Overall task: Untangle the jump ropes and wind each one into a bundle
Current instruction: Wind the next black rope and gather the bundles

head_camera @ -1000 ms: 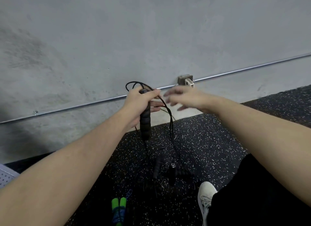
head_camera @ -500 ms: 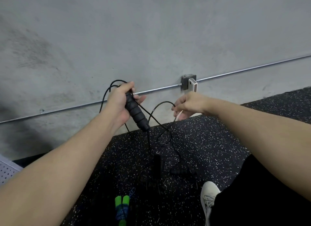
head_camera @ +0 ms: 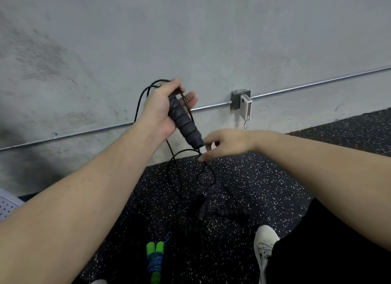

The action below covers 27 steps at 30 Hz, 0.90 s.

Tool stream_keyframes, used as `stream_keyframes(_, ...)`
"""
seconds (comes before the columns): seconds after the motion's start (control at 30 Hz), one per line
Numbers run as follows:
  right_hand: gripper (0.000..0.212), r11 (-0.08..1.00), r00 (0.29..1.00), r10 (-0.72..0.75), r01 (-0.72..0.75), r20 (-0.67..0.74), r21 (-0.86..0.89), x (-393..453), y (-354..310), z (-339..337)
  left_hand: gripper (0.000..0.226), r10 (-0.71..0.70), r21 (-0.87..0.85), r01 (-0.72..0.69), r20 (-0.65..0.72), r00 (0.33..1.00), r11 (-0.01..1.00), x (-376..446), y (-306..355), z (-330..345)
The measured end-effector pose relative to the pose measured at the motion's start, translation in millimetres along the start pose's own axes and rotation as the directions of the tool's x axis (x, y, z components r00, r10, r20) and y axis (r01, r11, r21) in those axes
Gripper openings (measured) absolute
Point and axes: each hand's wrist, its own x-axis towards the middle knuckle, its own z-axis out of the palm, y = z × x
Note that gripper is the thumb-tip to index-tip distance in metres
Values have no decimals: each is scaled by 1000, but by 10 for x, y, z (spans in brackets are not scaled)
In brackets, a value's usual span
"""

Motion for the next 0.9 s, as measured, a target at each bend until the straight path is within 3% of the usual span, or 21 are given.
stream_keyframes(0.1, 22, 999, 997, -49, 49, -66, -3, 75, -25, 101, 18, 5, -12, -4, 8, 1000, 1000, -11, 48, 35)
stream_keyframes(0.23, 34, 994, 994, -7, -5, -110, -106, 74, -102, 55, 13, 28, -51, -31, -51, 998, 998, 36, 42, -36)
stream_keyframes(0.37, 43, 992, 965, 95, -113, -244, -63, 97, -110, -95, 26, 94, 168, -68, -149, 984, 983, 9, -120, -175)
stream_keyframes(0.5, 42, 983, 927, 178, -148, -331, 113, 91, -13, -208, 30, 105, 342, -78, -60, 993, 937, -217, -429, -346)
stream_keyframes(0.63, 37, 938, 908, 208, -80, -364, 337, 67, -11, -263, 15, -36, 496, 15, 34, 999, 868, -316, -737, -452)
stream_keyframes(0.77, 36, 850, 939, 156, 31, -307, 527, 76, -9, -228, 15, -143, 479, 101, 52, 988, 872, -309, -929, -403)
stream_keyframes(0.9, 29, 828, 964, 131, 21, -230, 560, 47, 13, -261, 8, -159, 487, 106, 70, 985, 867, -326, -951, -311)
